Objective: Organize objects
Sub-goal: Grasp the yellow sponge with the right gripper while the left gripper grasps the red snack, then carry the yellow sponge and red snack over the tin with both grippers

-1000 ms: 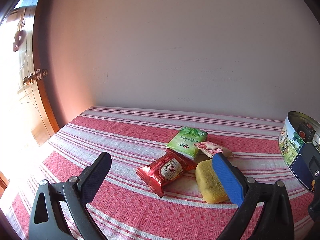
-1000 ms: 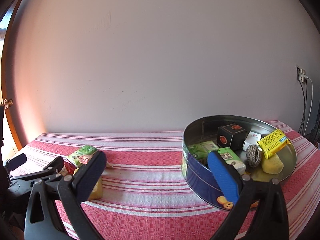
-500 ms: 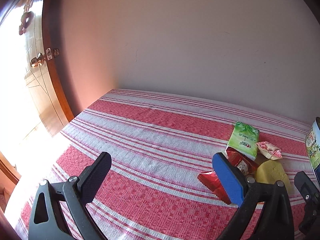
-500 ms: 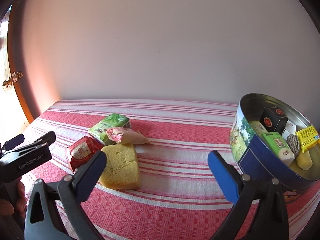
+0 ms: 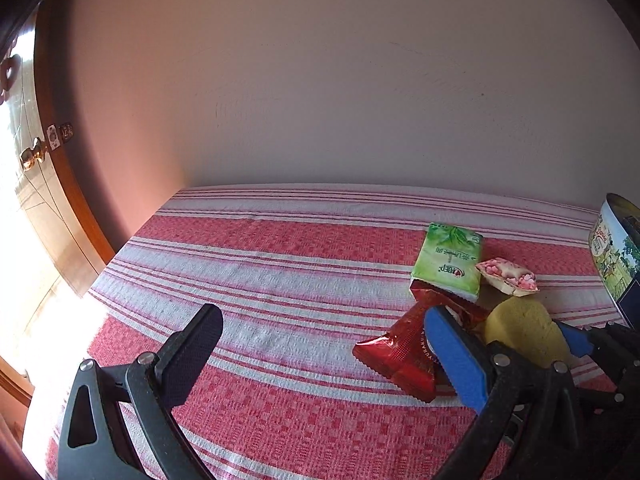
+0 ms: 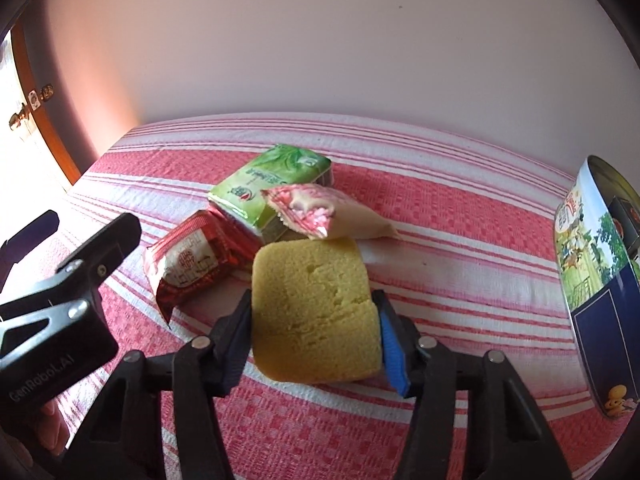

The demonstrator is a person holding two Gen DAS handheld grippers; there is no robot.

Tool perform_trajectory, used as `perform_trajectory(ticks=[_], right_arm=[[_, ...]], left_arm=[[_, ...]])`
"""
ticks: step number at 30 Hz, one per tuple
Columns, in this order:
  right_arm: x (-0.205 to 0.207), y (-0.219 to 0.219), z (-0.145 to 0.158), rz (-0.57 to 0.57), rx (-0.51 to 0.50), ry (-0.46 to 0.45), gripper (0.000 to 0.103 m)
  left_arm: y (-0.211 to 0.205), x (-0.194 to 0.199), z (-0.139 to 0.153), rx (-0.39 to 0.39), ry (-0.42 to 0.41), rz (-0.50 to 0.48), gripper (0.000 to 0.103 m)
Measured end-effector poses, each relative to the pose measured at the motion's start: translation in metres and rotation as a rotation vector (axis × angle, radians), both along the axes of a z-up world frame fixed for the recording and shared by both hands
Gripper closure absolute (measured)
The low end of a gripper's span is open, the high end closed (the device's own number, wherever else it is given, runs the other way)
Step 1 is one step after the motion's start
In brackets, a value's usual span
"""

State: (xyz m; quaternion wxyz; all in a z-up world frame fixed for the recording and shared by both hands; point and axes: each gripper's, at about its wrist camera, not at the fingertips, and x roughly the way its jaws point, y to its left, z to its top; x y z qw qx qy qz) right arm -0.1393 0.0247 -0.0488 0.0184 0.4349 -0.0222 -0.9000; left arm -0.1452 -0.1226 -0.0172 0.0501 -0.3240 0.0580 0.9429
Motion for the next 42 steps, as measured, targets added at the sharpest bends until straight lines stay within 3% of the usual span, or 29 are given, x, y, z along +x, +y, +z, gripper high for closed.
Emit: perform_trajectory(ticks=[7, 10, 14, 18, 21, 23, 25, 28, 38, 42], right_arm=[[0.032, 0.025, 0.008, -0.009, -0.027, 0.070, 0.048], [0.046, 0.042, 0.015, -0.043, -0.018, 0.118, 0.048], [0.044, 0.057, 0.018, -0.086, -0.024, 0.124, 0.048], [0.042, 0.064, 0.020, -0.102, -0.035, 0.122, 0.048], [0.046, 0.071, 0.023, -0.105, -0.037, 0.128, 0.048], [0.047, 0.071, 0.025, -0.108, -0.034, 0.135, 0.048], [0.049, 0.071, 0.027, -0.111, -0.031, 0.146, 0.048], [0.053, 0.071, 0.032, -0.114, -0.020, 0.172, 0.048], [0.072, 0.071, 0.053, -0.121, 0.045, 0.286, 0.048], [0.075, 0.073, 0.061, -0.127, 0.053, 0.316, 0.048]], left_arm=[[0.019, 0.003, -0.003, 0.036, -0.039, -0.138, 0.001], [0.037, -0.004, -0.008, -0.019, -0.057, -0.156, 0.001], [0.055, -0.019, -0.022, -0.110, -0.151, -0.152, 0.002], [0.048, -0.027, -0.026, -0.059, -0.198, -0.166, 0.012], [0.042, -0.021, -0.028, -0.007, -0.207, -0.199, 0.031], [0.042, -0.019, -0.027, -0.004, -0.199, -0.214, 0.050], [0.046, -0.013, -0.026, -0.020, -0.185, -0.203, 0.061], [0.042, -0.009, -0.020, -0.006, -0.147, -0.180, 0.061], [0.012, 0.022, 0.001, 0.221, -0.005, -0.093, 0.061], [0.007, 0.036, 0.008, 0.249, 0.037, -0.042, 0.061]])
